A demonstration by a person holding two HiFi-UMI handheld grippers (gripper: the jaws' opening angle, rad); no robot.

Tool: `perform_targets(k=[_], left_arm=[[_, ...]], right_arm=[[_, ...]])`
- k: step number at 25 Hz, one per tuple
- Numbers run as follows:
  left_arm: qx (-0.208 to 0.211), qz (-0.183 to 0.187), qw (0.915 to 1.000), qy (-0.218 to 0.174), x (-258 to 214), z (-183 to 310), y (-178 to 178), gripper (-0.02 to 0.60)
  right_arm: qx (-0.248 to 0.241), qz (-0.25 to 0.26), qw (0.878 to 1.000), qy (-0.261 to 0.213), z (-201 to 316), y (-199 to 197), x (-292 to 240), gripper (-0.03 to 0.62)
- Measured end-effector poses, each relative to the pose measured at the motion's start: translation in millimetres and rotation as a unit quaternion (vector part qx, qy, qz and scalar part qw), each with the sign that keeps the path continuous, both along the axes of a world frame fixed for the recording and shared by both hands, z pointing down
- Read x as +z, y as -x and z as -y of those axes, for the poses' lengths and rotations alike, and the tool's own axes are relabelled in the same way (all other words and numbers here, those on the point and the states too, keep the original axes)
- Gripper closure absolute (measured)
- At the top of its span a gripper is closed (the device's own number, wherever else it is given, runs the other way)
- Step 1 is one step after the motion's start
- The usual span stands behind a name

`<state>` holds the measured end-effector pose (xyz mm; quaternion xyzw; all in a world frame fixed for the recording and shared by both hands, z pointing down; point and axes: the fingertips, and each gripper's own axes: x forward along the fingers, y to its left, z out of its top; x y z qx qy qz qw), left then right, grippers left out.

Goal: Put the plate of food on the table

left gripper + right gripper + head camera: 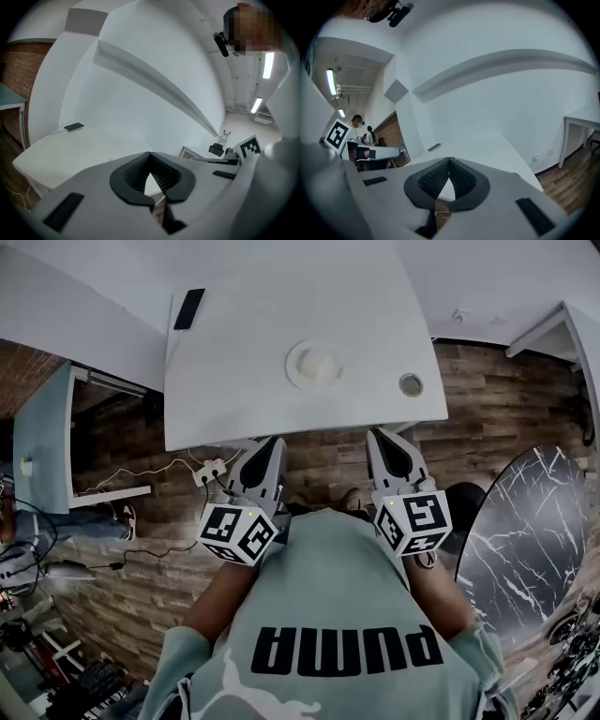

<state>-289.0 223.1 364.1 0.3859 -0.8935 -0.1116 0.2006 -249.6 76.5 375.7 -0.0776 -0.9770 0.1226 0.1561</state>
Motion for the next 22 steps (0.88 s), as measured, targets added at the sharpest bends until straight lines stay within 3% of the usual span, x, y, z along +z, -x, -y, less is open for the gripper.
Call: perform_targets(k=[7,12,16,22], left_arm=[[-0.001,-0.009,0.9997,0.021,5,18,11,0.577],[0.011,-0.048,0.9986,0.019,25,21,50,0.577],[0.037,-0.092,0.9947,0.024,48,25,84,0.577],[0.085,-0.127,0.988,0.024,66,37,135,0.553]], right_arm=[[-0.009,-0.013,1.0,0.011,20,19,9,0.588],[-0.007,-0.048,0.999,0.011,24,51,28,0.588],[0.001,-0.085,0.996,0.022,25,74,42,0.588],[0.009,-0.131,0.99,0.045,22,109,66,0.585]])
